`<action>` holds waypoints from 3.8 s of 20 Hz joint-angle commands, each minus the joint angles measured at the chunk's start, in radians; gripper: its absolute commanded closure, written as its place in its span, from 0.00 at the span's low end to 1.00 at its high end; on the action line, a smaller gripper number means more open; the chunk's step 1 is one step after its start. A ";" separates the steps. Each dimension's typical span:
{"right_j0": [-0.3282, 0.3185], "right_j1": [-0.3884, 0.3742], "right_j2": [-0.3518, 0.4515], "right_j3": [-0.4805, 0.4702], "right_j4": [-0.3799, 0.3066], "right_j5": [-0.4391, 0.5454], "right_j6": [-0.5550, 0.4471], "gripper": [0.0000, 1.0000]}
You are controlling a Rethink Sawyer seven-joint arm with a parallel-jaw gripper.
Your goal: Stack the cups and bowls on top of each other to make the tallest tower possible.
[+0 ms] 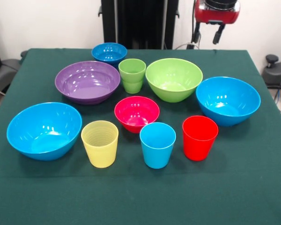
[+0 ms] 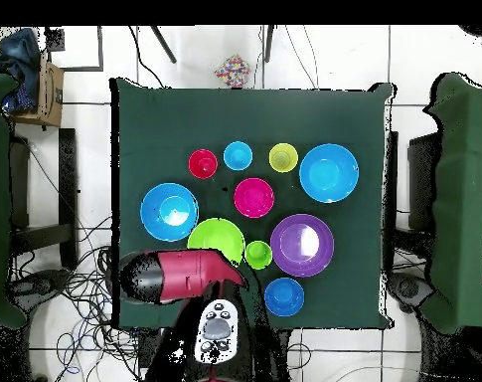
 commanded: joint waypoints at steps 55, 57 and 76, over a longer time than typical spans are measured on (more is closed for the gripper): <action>0.058 -0.005 0.014 0.106 0.002 -0.144 0.147 0.00; 0.053 -0.006 0.017 0.110 0.002 -0.149 0.145 0.00; 0.048 0.002 0.020 0.129 -0.004 -0.173 0.139 0.00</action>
